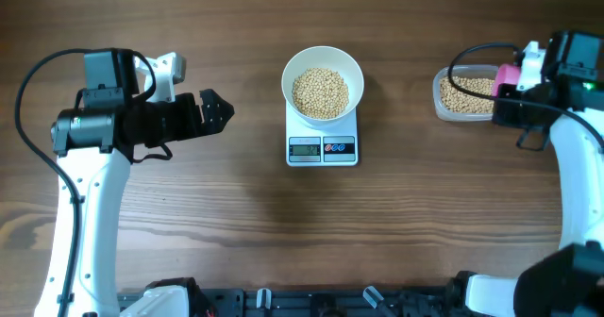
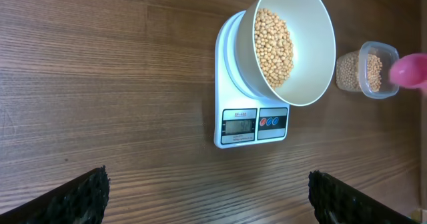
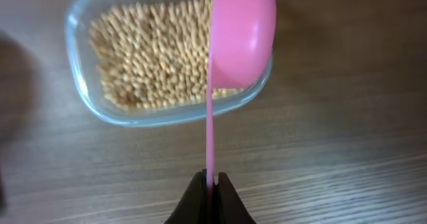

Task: Scoop item into bowl and weigh 150g on scale
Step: 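Move the empty scoop with the right gripper back over the tub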

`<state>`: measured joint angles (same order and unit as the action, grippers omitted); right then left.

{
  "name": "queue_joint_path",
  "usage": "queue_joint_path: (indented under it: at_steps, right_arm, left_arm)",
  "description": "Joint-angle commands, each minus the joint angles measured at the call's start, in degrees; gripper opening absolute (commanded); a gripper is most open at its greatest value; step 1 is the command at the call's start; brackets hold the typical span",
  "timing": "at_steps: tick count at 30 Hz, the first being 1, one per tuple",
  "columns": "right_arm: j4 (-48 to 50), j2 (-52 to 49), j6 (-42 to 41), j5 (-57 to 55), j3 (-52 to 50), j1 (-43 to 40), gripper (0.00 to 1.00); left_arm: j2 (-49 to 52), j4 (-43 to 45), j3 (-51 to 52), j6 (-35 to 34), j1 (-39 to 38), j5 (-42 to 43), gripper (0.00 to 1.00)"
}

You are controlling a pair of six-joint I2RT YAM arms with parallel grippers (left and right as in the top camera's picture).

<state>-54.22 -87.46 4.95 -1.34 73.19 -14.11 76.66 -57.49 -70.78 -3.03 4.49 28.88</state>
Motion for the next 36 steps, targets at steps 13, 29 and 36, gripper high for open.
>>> queue_joint_path:
  at_steps: [13, 29, 36]
  right_arm:
    - [0.59, -8.72, 1.09, -11.52, -0.57, 10.12, 0.04]
    - [0.15, -9.84, 1.07, 9.09, -0.57, 9.20, 0.04]
    - [-0.59, -9.84, 1.05, 21.99, -0.57, 2.14, 0.04]
  left_arm:
    - [-0.15, 0.00, -1.07, 1.14, -0.15, 1.07, 1.00]
    - [-0.15, 0.00, -1.07, 1.14, -0.15, 1.07, 1.00]
    - [-0.15, 0.00, -1.07, 1.14, -0.15, 1.07, 1.00]
